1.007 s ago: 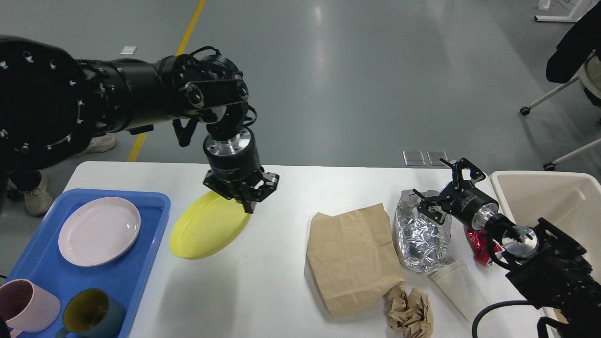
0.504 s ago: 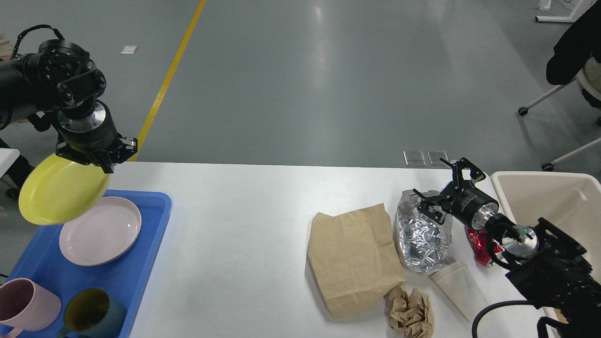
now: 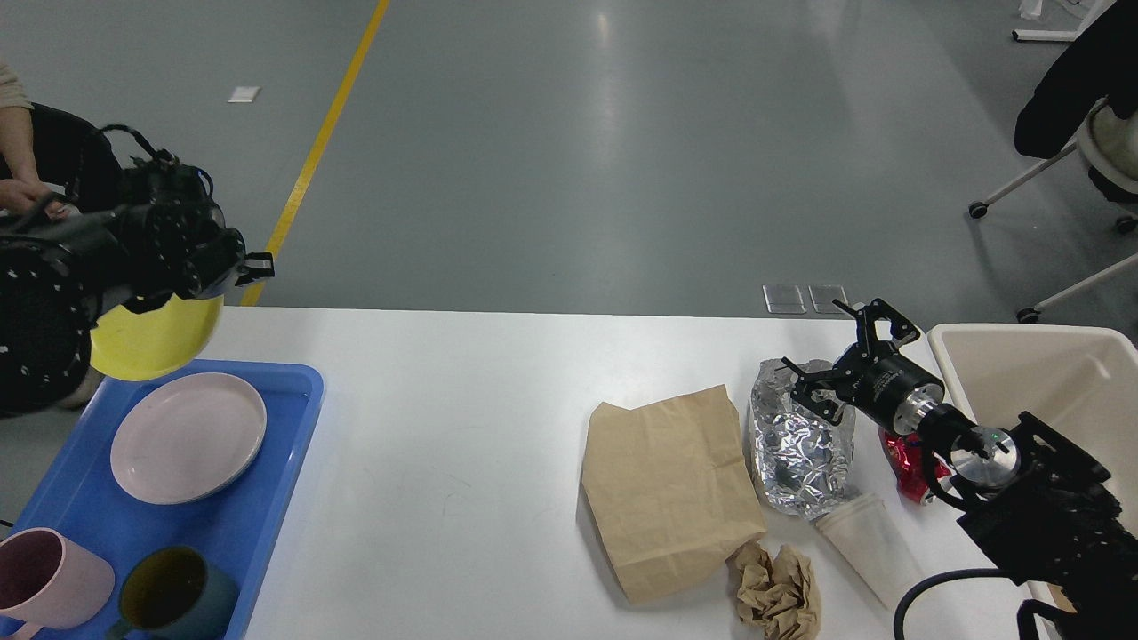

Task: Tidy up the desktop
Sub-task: 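Lower the yellow plate onto the pink plate and open the left gripper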

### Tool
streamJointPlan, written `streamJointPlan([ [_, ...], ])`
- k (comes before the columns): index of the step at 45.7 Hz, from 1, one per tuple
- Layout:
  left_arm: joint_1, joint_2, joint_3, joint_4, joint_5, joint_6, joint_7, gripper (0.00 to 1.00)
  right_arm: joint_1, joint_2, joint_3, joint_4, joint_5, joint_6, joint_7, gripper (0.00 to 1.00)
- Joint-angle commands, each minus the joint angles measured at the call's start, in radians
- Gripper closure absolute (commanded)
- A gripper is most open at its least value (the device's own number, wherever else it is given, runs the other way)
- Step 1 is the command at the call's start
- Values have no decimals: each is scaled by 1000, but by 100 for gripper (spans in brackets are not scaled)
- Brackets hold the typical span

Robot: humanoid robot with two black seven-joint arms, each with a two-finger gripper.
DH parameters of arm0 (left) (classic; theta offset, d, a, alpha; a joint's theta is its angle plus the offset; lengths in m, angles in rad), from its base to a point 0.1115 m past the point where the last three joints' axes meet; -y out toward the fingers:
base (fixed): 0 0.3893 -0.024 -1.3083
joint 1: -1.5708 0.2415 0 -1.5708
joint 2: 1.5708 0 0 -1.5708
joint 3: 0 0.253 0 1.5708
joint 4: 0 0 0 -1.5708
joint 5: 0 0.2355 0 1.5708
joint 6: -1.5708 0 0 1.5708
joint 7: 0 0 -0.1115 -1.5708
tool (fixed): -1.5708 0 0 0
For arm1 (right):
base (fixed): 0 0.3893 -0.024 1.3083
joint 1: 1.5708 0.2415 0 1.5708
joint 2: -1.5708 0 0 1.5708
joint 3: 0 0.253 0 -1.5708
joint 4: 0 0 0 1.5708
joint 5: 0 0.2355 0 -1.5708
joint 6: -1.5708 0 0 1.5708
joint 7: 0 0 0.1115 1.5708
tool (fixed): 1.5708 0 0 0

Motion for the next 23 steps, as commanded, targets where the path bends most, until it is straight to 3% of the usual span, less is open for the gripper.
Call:
streamJointPlan([
  [1, 81, -15, -57, 8, 67, 39, 0, 100, -1, 0, 0, 0, 0, 0, 0, 0],
  [8, 138, -17, -120, 40, 123, 36, 2, 100, 1, -1, 0, 0, 0, 0, 0, 0],
  [23, 196, -32, -122, 42, 123, 29, 5, 100, 1, 0, 0, 0, 0, 0, 0, 0],
])
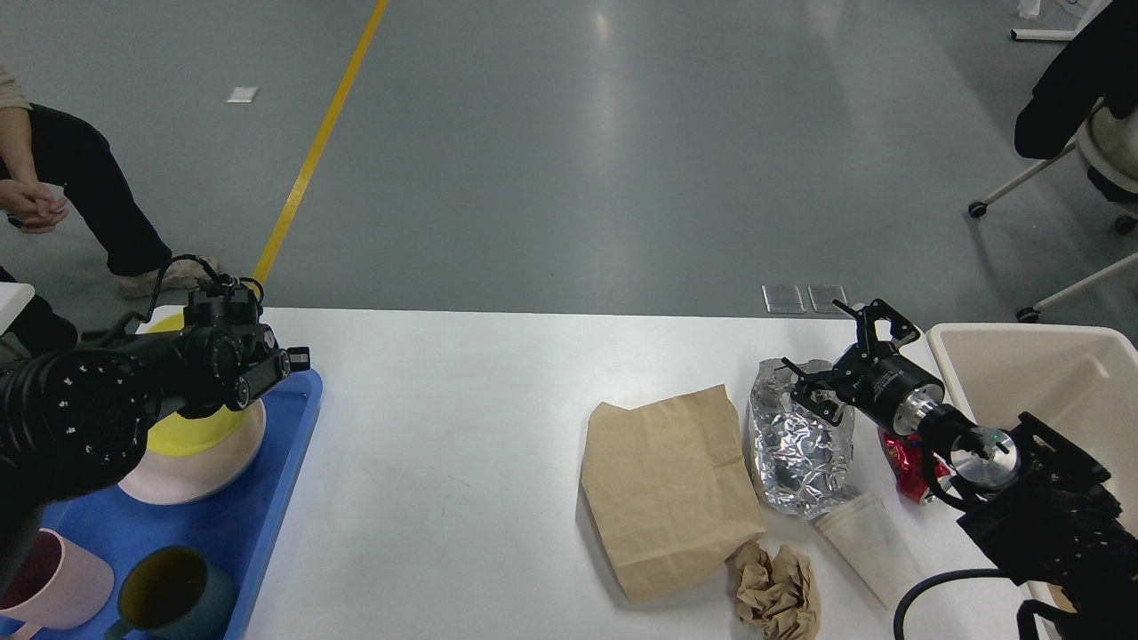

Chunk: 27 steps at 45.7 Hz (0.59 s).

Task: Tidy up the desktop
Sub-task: 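Lower the yellow plate onto the pink plate and open the left gripper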

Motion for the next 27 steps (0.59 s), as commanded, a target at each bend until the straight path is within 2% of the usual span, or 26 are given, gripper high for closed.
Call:
streamJointPlan([
  [1, 23, -3, 0, 1, 0, -1, 1, 100, 0, 0, 0, 0, 0, 0, 0, 0],
  [27, 48, -13, -20, -1, 0, -42, 8, 100, 0, 0, 0, 0, 0, 0, 0, 0],
])
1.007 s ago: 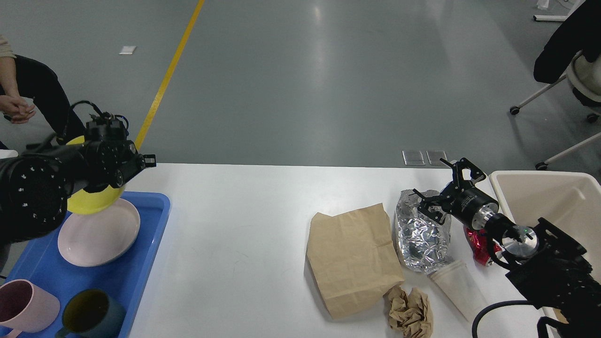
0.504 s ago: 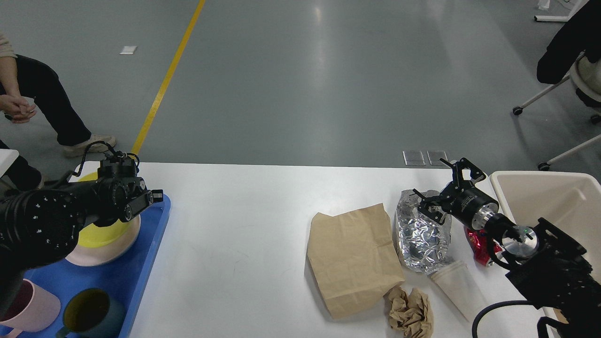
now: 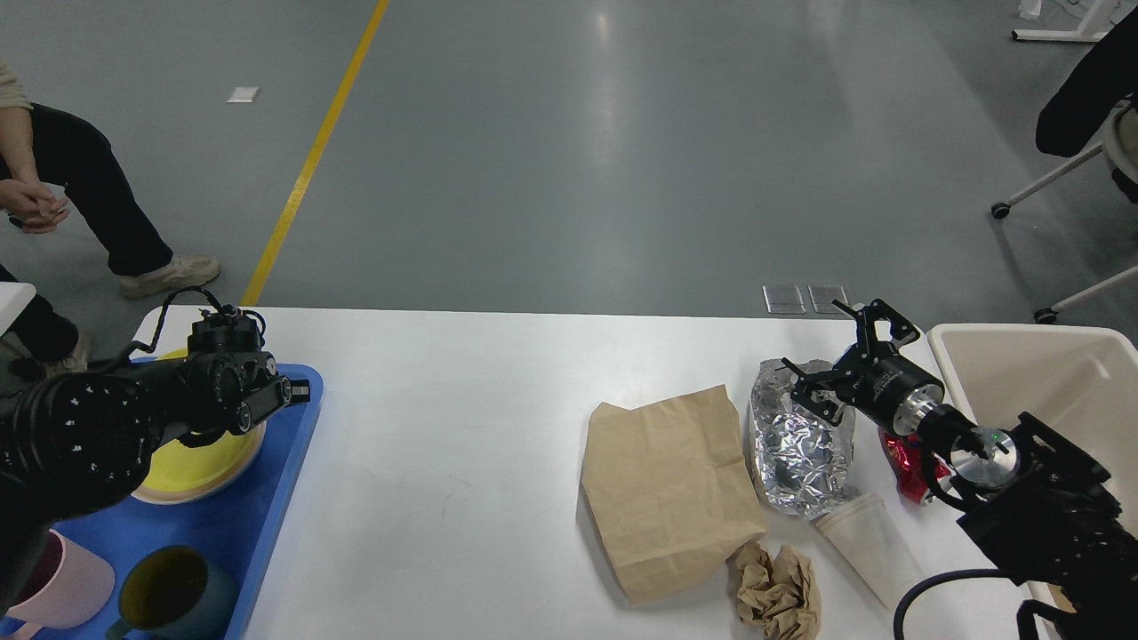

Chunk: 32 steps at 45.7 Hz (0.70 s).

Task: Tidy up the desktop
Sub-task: 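Lower the yellow plate onto the pink plate and open the left gripper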

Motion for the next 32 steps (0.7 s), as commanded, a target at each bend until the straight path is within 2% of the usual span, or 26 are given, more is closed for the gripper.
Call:
streamJointPlan([
  [1, 5, -10, 1, 0, -1, -14, 0, 100, 0, 0, 0, 0, 0, 0, 0, 0],
  [10, 14, -10, 1, -2, -1, -18, 0, 100, 0, -2, 0, 0, 0, 0, 0, 0],
  [13, 14, -10, 1, -2, -1, -18, 0, 94, 0, 0, 0, 0, 0, 0, 0, 0],
  [21, 11, -7, 2, 0, -2, -3, 0, 65, 1, 0, 0, 0, 0, 0, 0, 0],
  [25, 6, -4, 2, 0, -4, -1, -2, 56, 0, 0, 0, 0, 0, 0, 0, 0],
  [32, -6, -1, 2, 0, -8, -15, -12, 34, 1, 0, 0, 0, 0, 0, 0, 0],
])
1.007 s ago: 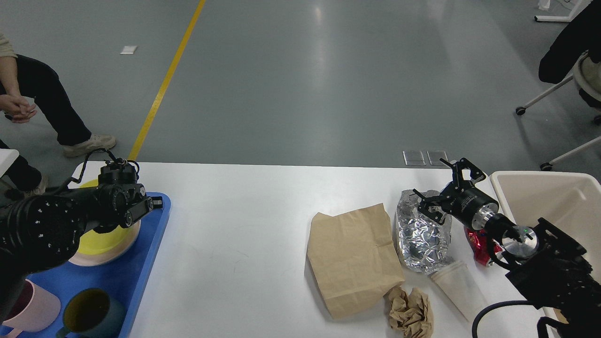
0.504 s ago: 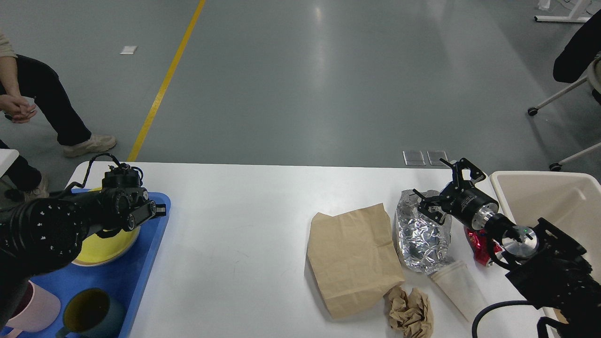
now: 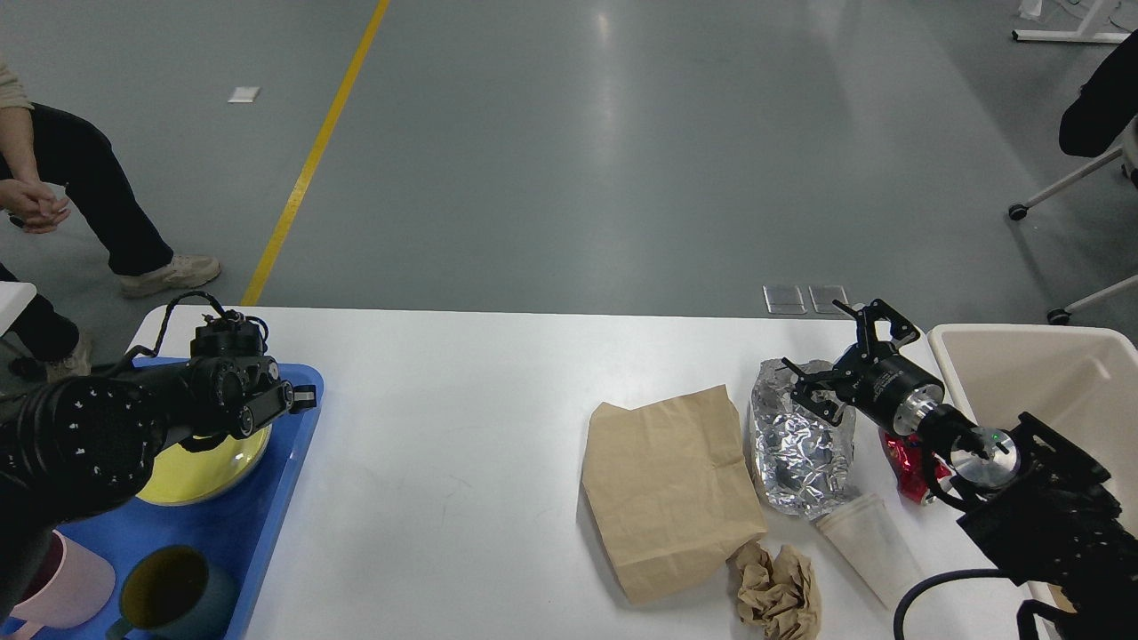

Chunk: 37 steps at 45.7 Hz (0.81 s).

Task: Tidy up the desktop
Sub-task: 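Lower the yellow plate onto the pink plate and open the left gripper, then raise the left gripper away from the tray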

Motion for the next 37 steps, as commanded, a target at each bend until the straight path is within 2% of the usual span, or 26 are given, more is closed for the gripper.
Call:
streamJointPlan([
  [1, -16, 3, 0, -1, -6, -14, -9, 29, 0, 0, 0, 0, 0, 0, 0, 0],
  [4, -56, 3, 0, -9, -7, -19, -9, 8, 0, 0, 0, 0, 0, 0, 0, 0],
  [5, -73, 3, -2, -14, -7, -26, -8, 5, 1, 0, 0, 0, 0, 0, 0, 0],
  [8, -131, 4, -2, -31, -9, -90, -9, 4, 0, 0, 0, 0, 0, 0, 0, 0],
  [10, -183, 4, 0, -55, -10, -170, -9, 4, 0, 0, 0, 0, 0, 0, 0, 0],
  [19, -450, 15, 17, -224, -12, -623, -8, 4, 1, 0, 0, 0, 0, 0, 0, 0],
  [31, -770, 9, 78, -388, -12, -630, -12, 4, 1, -1, 0, 0, 0, 0, 0, 0],
  [34, -856, 5, 58, -413, -18, -630, -37, 4, 0, 0, 0, 0, 0, 0, 0, 0],
  [37, -922, -18, 28, -405, -35, -630, -87, 4, 0, 0, 0, 0, 0, 0, 0, 0],
])
